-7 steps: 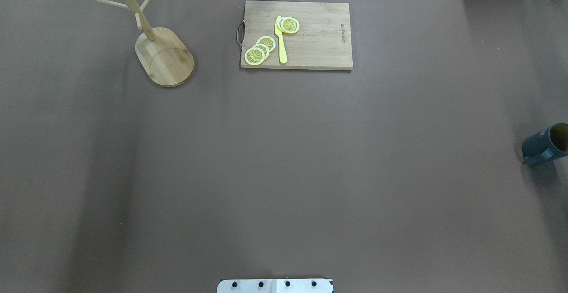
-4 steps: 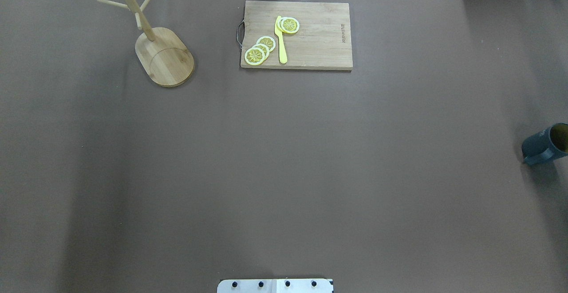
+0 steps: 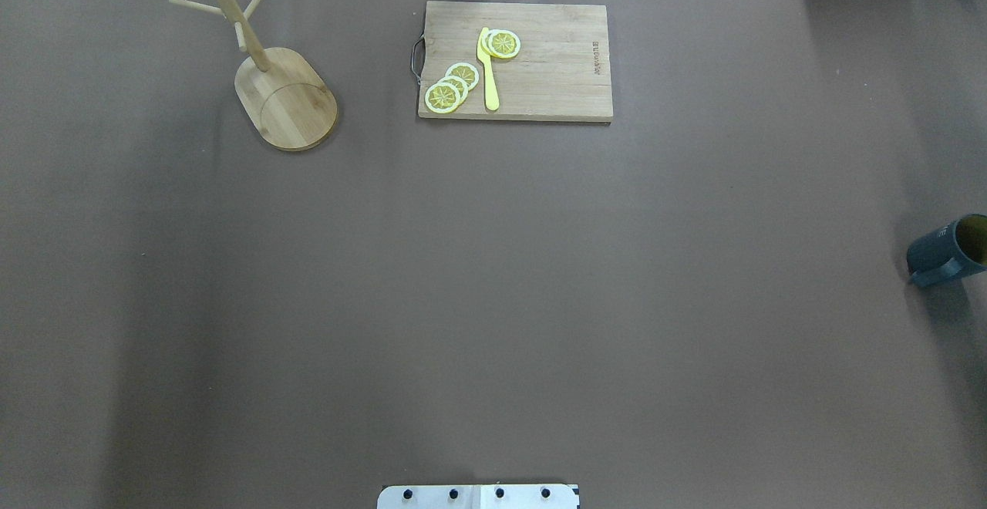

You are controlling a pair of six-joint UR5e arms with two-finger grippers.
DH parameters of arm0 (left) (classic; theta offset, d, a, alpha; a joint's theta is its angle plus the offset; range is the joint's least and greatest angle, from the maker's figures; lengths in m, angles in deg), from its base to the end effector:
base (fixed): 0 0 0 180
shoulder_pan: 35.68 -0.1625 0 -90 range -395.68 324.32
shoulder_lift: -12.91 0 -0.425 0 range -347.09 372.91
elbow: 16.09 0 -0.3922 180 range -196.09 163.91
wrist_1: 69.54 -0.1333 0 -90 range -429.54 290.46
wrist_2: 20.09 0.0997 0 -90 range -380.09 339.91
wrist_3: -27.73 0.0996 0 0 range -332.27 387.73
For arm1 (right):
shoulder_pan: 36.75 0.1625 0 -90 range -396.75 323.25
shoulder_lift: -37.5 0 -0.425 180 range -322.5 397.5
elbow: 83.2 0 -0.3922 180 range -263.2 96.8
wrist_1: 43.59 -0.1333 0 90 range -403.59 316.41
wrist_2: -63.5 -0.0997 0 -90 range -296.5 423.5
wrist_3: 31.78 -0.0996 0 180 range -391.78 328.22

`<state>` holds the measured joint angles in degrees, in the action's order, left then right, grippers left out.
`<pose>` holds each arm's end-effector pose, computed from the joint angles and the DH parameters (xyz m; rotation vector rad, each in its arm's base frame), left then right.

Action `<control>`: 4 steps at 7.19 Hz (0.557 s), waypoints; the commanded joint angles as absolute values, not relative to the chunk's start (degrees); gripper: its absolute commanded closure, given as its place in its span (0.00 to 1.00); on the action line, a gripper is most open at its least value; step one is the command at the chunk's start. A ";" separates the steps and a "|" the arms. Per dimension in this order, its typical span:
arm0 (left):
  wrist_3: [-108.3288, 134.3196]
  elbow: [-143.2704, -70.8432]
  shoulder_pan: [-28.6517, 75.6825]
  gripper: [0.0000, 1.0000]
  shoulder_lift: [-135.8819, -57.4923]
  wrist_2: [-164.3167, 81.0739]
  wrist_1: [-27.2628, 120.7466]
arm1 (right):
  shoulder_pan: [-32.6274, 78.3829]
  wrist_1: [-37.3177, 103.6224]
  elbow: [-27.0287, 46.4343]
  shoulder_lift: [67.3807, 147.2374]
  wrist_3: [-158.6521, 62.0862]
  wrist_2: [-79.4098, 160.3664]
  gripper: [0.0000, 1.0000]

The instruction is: Hang cup on storage rack

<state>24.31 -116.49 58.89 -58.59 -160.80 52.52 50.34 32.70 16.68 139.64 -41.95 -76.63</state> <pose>-0.0855 -0.3645 0.6379 0.3985 0.8666 0.0563 0.0358 -0.4153 0.6362 0.0864 -0.8873 0.0308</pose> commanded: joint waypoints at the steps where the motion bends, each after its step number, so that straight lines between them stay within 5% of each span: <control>1: 24.03 -116.46 58.98 0.02 -58.55 -160.80 52.72 | 48.33 31.02 16.90 139.81 -42.15 -77.30 0.00; 4: 24.12 -116.11 58.89 0.02 -57.76 -160.80 53.50 | 45.95 30.85 15.34 139.81 -43.02 -76.51 0.00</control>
<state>24.09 -116.35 58.91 -58.01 -160.80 52.98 46.47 30.91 16.77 139.90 -42.31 -76.75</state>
